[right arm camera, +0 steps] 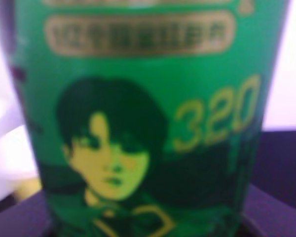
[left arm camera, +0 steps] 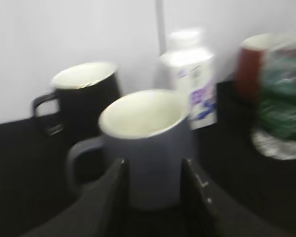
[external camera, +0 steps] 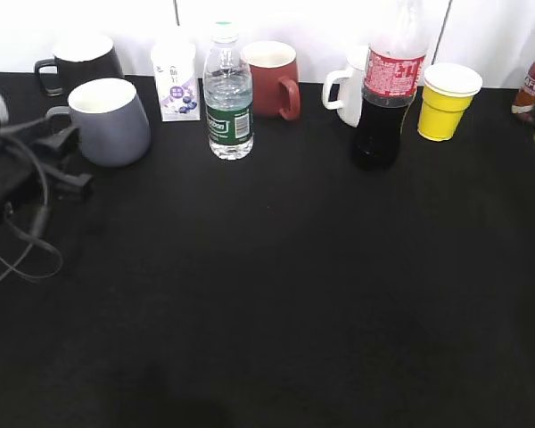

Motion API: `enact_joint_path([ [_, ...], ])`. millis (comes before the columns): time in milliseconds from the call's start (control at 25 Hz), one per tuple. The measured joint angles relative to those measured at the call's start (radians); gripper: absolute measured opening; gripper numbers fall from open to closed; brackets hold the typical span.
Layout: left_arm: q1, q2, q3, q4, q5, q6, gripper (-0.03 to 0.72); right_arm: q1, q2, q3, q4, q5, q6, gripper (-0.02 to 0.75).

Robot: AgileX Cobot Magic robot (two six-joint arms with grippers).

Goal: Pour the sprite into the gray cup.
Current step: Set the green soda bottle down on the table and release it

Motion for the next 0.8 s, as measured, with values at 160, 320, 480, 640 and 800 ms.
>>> enact_joint_path([
  [160,-0.108,-0.140,0.000,0.006,0.168,0.000,0.272,-0.028,0.207,-0.168,-0.106,-0.007,0.033,0.405],
  [320,-0.148,-0.184,0.000,0.010,0.223,0.000,0.272,-0.028,0.368,-0.275,-0.119,-0.047,0.040,0.405],
  [480,-0.148,-0.184,0.000,0.010,0.255,0.000,0.272,-0.028,0.393,-0.283,-0.127,-0.084,0.058,0.547],
  [640,-0.148,-0.184,0.000,0.010,0.256,0.000,0.272,-0.028,0.377,-0.264,-0.127,-0.091,0.058,0.639],
  [800,-0.148,-0.184,0.000,0.010,0.256,0.000,0.272,-0.028,0.308,-0.133,-0.111,-0.090,0.056,0.640],
])
